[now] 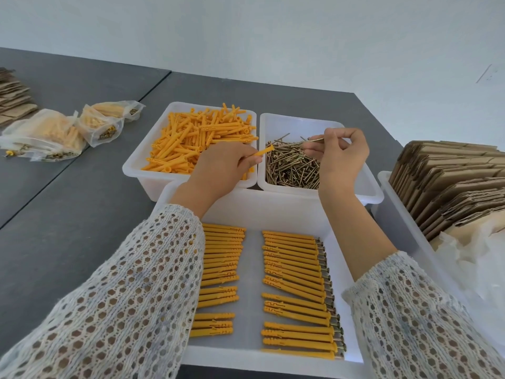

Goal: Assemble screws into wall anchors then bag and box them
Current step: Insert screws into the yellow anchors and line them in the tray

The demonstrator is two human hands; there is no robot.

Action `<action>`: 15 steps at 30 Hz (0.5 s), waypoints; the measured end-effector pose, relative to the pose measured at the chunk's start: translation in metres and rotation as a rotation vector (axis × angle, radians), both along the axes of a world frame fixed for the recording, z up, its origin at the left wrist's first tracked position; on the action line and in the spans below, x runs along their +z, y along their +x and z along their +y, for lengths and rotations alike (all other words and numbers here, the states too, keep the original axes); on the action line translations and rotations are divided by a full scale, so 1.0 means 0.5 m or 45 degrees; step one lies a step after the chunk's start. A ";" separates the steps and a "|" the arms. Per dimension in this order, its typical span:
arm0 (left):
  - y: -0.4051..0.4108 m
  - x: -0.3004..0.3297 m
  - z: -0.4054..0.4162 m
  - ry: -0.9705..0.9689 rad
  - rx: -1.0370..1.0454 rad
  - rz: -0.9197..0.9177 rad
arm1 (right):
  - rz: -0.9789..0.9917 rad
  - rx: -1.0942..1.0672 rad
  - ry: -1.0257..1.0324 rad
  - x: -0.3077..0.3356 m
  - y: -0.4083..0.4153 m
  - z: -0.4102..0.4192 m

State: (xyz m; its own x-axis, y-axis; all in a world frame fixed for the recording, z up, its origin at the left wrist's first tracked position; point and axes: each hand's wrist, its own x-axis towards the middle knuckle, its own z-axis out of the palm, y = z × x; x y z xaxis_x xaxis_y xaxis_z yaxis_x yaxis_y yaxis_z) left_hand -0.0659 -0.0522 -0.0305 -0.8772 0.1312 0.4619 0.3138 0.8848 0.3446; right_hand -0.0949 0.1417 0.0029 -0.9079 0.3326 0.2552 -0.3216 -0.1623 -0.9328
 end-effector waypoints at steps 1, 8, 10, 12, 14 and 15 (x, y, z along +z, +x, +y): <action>-0.001 0.000 -0.001 -0.008 0.002 -0.001 | -0.001 0.008 0.017 -0.001 0.000 -0.001; -0.002 -0.002 0.000 0.008 -0.021 -0.002 | 0.072 0.205 0.306 -0.015 0.013 -0.035; -0.003 -0.004 -0.001 0.080 -0.047 -0.010 | 0.073 0.303 0.422 -0.022 0.019 -0.049; -0.006 -0.006 -0.003 0.221 -0.092 -0.016 | 0.031 0.358 0.587 -0.030 0.022 -0.061; -0.006 -0.007 -0.005 0.321 -0.146 0.000 | -0.001 0.436 0.736 -0.036 0.021 -0.069; -0.005 -0.007 -0.004 0.335 -0.169 0.007 | 0.014 0.496 0.771 -0.037 0.022 -0.073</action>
